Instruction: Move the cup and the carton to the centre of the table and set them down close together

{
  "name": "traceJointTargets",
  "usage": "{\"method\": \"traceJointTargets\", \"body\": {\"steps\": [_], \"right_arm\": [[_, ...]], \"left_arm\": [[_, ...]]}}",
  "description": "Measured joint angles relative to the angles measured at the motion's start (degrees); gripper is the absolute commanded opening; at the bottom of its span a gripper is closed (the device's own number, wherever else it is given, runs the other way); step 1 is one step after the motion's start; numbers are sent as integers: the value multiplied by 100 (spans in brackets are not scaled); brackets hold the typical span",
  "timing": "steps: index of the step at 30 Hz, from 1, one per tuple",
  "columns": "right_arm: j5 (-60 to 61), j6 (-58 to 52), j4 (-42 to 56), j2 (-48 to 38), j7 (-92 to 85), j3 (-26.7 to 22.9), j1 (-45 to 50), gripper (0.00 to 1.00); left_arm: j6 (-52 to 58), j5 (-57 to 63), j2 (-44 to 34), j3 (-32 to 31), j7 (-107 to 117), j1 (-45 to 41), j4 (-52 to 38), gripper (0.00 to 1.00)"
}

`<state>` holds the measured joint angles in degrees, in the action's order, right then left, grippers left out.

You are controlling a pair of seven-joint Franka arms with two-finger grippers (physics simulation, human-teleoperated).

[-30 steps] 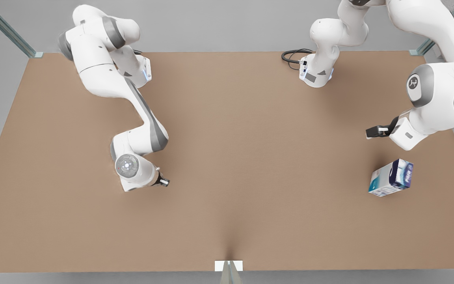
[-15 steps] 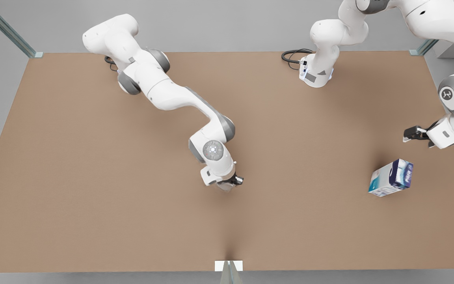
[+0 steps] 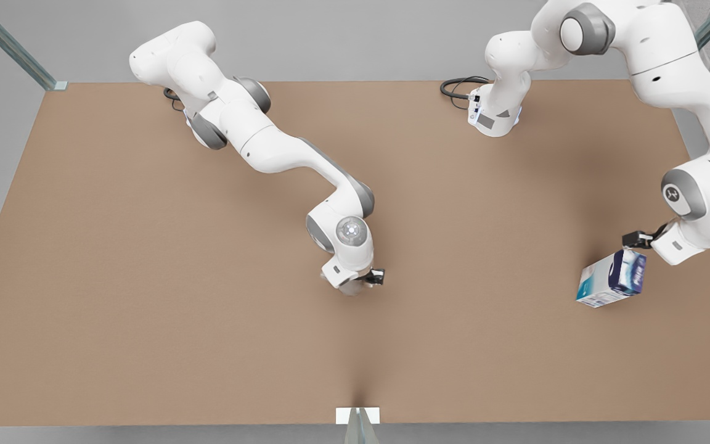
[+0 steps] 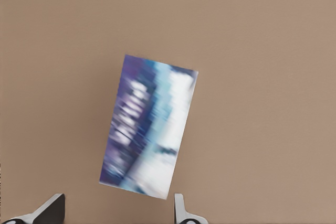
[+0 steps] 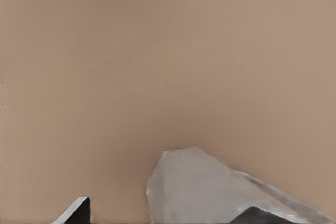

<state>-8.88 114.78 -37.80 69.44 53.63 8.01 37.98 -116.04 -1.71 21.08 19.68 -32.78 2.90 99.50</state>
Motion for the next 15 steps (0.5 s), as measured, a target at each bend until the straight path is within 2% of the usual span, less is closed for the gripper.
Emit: {"method": "traceJointTargets", "body": {"steps": [3,13,15], "right_arm": [[17,527,-16,0,59,-1,-1,100],[35,412,-12,-43,277,159,26,100],[38,122,9,-151,288,230,8,100]], "left_arm": [[-238,-52,106,-9,0,-19,-18,100],[-270,-489,360,-18,185,-36,-130,100],[-270,-504,384,-17,185,-38,-133,100]]}}
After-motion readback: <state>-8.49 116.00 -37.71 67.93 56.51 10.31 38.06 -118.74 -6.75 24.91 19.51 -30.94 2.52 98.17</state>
